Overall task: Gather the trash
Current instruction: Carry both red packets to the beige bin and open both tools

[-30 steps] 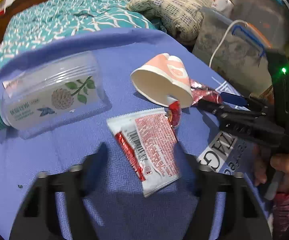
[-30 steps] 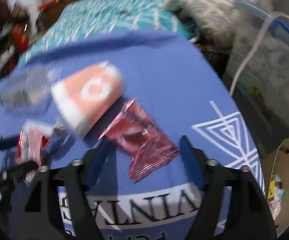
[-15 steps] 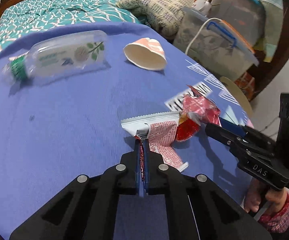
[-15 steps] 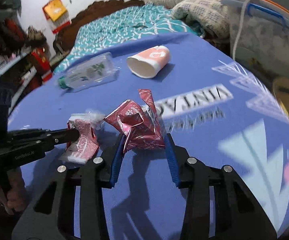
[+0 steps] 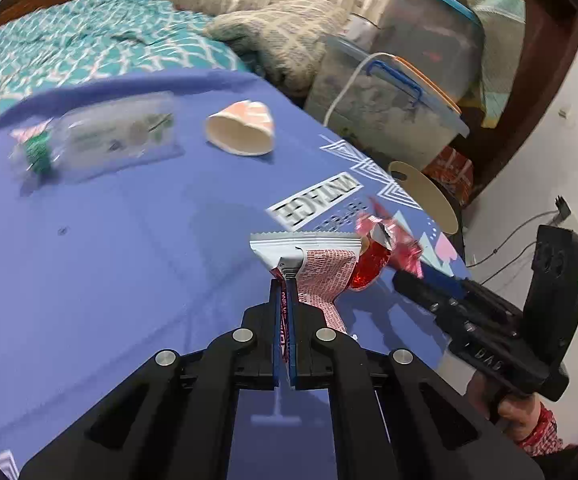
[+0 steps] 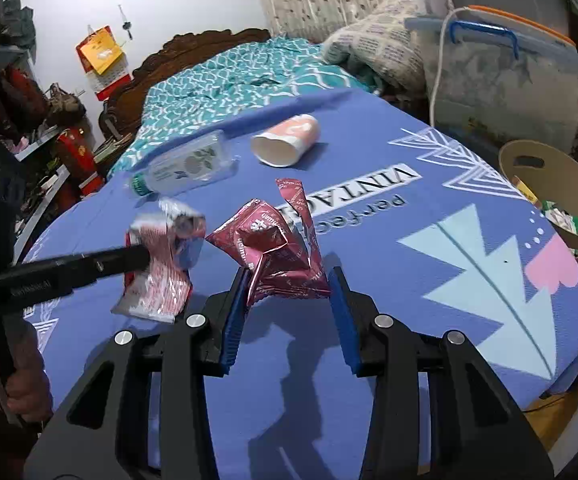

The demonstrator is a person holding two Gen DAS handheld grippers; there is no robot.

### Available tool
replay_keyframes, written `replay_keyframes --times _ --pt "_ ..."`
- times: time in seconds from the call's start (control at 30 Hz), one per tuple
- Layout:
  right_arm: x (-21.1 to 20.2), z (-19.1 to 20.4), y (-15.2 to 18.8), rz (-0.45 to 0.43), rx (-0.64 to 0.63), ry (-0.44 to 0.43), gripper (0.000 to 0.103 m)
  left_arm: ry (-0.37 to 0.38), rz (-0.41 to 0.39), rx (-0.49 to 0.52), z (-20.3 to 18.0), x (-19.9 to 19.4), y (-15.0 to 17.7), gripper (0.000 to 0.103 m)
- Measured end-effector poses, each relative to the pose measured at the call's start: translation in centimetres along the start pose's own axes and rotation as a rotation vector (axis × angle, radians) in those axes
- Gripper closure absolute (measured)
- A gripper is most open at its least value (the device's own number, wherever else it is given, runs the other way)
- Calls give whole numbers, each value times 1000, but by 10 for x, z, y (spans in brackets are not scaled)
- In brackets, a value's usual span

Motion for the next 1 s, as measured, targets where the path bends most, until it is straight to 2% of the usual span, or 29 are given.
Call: replay_keyframes --times 0.23,0.47,0.67,0.77,0.8,0.83,0.93,1.0 --pt "-31 -82 -11 -90 121 80 60 48 43 113 -70 46 -39 101" --pt "-89 -203 -44 -206 235 246 60 141 47 280 -190 100 -105 101" --pt "-98 -280 -58 -236 320 329 59 156 71 383 -278 158 -135 101" --pt "-91 -301 -63 -229 344 353 48 154 91 408 -304 180 -139 100" --pt "-87 -306 -63 -216 349 358 37 157 96 415 -311 185 -139 100" --pt "-84 -308 -62 -213 351 368 34 160 103 429 -320 193 -139 96" --pt "-94 -306 -60 -262 364 380 34 115 86 438 -323 198 -140 53" --pt "-107 -298 -57 -318 378 380 34 125 43 414 -312 184 -146 55"
Point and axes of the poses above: each gripper's, at about its wrist camera, not at the fingertips, and x roughly the way its jaws point, z to its left, y to its underside, the point moved 7 cm from there along x, roughly the way its jaws point, and after that the axes turned 13 degrees about -y, right-handed, at the moved point
